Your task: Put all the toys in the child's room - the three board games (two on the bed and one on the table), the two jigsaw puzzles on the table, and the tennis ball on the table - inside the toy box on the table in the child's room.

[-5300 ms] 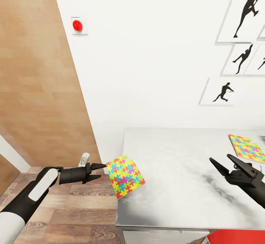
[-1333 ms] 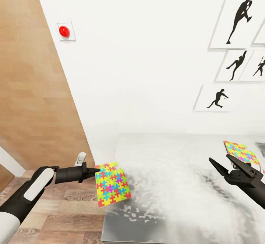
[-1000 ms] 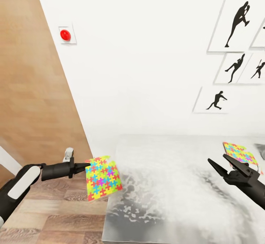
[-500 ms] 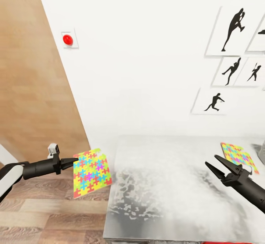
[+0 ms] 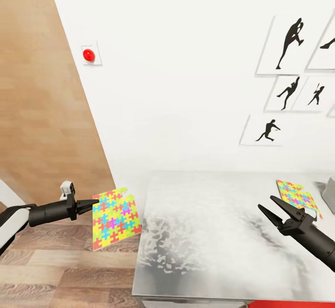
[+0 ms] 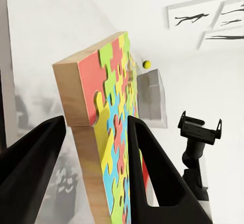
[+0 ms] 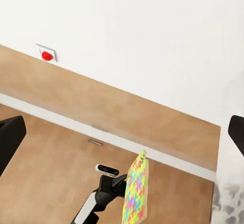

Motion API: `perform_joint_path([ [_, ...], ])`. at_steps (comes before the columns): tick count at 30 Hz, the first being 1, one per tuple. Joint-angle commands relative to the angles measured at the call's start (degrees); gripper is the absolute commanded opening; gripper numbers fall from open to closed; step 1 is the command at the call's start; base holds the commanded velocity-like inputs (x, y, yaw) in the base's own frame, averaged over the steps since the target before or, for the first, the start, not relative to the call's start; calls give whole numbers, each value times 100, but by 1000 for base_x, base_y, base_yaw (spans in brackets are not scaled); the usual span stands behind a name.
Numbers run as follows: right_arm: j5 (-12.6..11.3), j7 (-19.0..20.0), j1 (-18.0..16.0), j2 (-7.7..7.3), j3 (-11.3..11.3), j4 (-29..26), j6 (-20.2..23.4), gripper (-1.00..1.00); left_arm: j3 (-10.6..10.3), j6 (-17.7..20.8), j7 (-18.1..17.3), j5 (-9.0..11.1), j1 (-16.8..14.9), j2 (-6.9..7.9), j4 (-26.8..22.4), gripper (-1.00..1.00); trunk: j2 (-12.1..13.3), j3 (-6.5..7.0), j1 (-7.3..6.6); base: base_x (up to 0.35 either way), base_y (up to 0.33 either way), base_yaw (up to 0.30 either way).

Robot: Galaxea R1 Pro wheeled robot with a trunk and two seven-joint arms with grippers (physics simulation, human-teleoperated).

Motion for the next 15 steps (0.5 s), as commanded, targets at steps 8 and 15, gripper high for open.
perform_joint_path([
  [8, 9, 95, -5, 1, -11, 1, 25, 100, -16, 16, -25, 3, -7, 5, 5, -100, 317, 138, -175, 0, 0, 0],
  [15, 16, 123, -5, 0, -15, 1, 25, 100, -10, 16, -25, 3, -7, 7, 5, -100, 598, 263, -329, -62, 0, 0],
])
